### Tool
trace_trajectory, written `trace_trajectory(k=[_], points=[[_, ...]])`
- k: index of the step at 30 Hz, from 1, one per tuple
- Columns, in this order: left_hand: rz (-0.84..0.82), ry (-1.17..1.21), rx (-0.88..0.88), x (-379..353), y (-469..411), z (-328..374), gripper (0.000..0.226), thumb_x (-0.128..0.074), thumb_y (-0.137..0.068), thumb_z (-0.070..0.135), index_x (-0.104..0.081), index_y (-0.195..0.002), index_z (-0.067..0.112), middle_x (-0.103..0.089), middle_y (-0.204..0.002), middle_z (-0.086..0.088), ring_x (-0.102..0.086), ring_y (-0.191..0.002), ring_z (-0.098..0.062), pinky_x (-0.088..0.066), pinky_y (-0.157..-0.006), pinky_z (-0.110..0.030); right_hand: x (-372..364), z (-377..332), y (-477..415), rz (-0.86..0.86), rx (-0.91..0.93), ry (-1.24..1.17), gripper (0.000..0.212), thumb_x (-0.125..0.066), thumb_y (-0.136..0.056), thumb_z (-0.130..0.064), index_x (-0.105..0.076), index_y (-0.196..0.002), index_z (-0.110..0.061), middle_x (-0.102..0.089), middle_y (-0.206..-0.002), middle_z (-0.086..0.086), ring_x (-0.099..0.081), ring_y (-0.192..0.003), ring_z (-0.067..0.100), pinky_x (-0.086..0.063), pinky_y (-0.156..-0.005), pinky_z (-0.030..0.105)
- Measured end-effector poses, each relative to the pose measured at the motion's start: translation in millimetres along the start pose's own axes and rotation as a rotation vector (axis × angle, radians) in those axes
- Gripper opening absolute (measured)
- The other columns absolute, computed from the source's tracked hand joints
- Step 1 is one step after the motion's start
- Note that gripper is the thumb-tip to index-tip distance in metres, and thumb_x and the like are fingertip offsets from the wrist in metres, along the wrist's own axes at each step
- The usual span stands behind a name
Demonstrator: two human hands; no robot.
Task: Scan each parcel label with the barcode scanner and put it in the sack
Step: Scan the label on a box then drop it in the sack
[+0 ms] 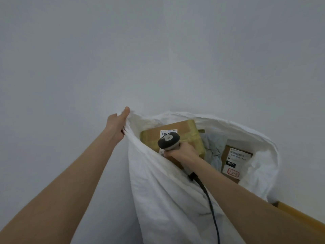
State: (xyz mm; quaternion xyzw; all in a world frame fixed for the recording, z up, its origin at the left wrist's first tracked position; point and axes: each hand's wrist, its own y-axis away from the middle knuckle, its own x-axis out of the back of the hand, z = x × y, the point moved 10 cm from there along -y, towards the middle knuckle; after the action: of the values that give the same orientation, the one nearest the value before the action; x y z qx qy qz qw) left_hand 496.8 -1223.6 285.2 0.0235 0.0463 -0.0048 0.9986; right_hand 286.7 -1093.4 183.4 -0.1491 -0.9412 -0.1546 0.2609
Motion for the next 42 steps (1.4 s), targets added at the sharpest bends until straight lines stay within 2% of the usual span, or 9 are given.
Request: trace_trajectory(k=[8, 14, 23, 28, 31, 34, 37, 39, 42], points=[[-0.044, -0.093, 0.187, 3.0, 21.4, -61.4, 0.04, -0.075, -0.082, 0.016, -0.054, -0.112, 0.0, -0.062, -0.094, -0.011, -0.061, -0.082, -0.024, -0.055, -0.07, -0.036, 74.5, 9.1, 8.4, 0.299, 0.074, -0.272, 0.026, -0.079, -0.075, -0.027, -0.065, -0.096, -0.021, -0.069, -0.097, 0.0, -0.063, -0.1, 0.018, -0.053, -0.091, 0.036], [0.006, 0.069, 0.064, -15.1, 18.6, -16.9, 0.019, -0.066, -0.088, 0.002, -0.056, -0.104, -0.001, -0.059, -0.082, -0.01, -0.059, -0.072, -0.021, -0.053, -0.086, -0.041, 41.2, 12.9, 26.1, 0.024, 0.045, -0.335, 0.049, -0.076, -0.081, -0.013, -0.059, -0.127, -0.011, -0.064, -0.123, 0.006, -0.055, -0.12, 0.022, -0.046, -0.1, 0.032], [0.004, 0.06, 0.033, -11.8, 15.3, -34.3, 0.018, -0.072, -0.084, 0.01, -0.055, -0.085, 0.005, -0.06, -0.084, -0.008, -0.062, -0.078, -0.022, -0.054, -0.071, -0.031, 20.3, 26.2, 40.5, -0.06, 0.023, -0.437, 0.029, -0.075, -0.082, -0.008, -0.062, -0.108, -0.015, -0.065, -0.096, -0.001, -0.057, -0.08, 0.006, -0.049, -0.063, 0.015], [0.145, -0.278, -0.014, -11.0, 21.7, -41.3, 0.067, -0.081, -0.075, 0.03, -0.048, -0.124, -0.002, -0.054, -0.125, -0.018, -0.053, -0.119, -0.033, -0.048, -0.093, -0.039, 87.8, 29.0, 67.7, 0.055, -0.055, -0.458, 0.024, -0.075, -0.084, -0.024, -0.063, -0.099, -0.009, -0.065, -0.085, 0.011, -0.067, -0.066, 0.024, -0.047, -0.045, 0.023], [0.225, -0.892, -0.478, -41.4, 80.4, -3.5, 0.098, -0.076, -0.077, 0.04, -0.02, -0.149, 0.003, -0.024, -0.152, -0.021, -0.026, -0.14, -0.034, -0.028, -0.112, -0.041, 114.5, 35.0, 99.5, 0.046, -0.058, -0.442, 0.022, -0.072, -0.086, -0.025, -0.061, -0.099, -0.009, -0.067, -0.083, 0.012, -0.067, -0.055, 0.018, -0.051, -0.055, 0.028], [-0.373, -1.152, -0.923, -140.7, 170.4, -24.0, 0.079, -0.074, -0.071, 0.05, -0.05, -0.136, 0.011, -0.053, -0.132, -0.014, -0.047, -0.125, -0.033, -0.036, -0.101, -0.037, 132.6, 56.3, 134.7, 0.07, -0.065, -0.474, 0.018, -0.071, -0.087, -0.021, -0.06, -0.093, -0.008, -0.065, -0.077, 0.012, -0.062, -0.048, 0.014, -0.052, -0.049, 0.024], [-0.862, -1.842, -0.724, -177.5, 226.0, -130.0, 0.085, -0.061, -0.075, 0.07, -0.037, -0.145, 0.028, -0.047, -0.142, -0.002, -0.039, -0.135, -0.025, -0.024, -0.113, -0.05, 147.3, 85.6, 168.7, 0.112, -0.062, -0.477, 0.019, -0.071, -0.087, -0.021, -0.06, -0.096, -0.009, -0.064, -0.081, 0.011, -0.062, -0.05, 0.015, -0.048, -0.043, 0.02], [-0.875, -1.951, -0.627, -177.3, 238.2, -149.8, 0.06, -0.059, -0.083, 0.061, -0.055, -0.13, 0.024, -0.06, -0.125, -0.001, -0.053, -0.121, -0.025, -0.032, -0.108, -0.047, 157.5, 99.3, 185.4, 0.132, -0.034, -0.503, 0.025, -0.072, -0.086, -0.021, -0.061, -0.104, -0.007, -0.067, -0.092, 0.012, -0.065, -0.051, 0.014, -0.047, -0.043, 0.02], [-0.573, -1.299, -0.549, -187.0, 228.4, -64.0, 0.03, -0.067, -0.085, 0.045, -0.068, -0.082, 0.015, -0.063, -0.081, 0.0, -0.058, -0.082, -0.018, -0.042, -0.067, -0.028, 176.0, 96.0, 203.8, 0.166, 0.057, -0.533, 0.025, -0.073, -0.085, -0.022, -0.063, -0.106, -0.011, -0.069, -0.098, 0.006, -0.069, -0.063, 0.015, -0.048, -0.052, 0.025]])
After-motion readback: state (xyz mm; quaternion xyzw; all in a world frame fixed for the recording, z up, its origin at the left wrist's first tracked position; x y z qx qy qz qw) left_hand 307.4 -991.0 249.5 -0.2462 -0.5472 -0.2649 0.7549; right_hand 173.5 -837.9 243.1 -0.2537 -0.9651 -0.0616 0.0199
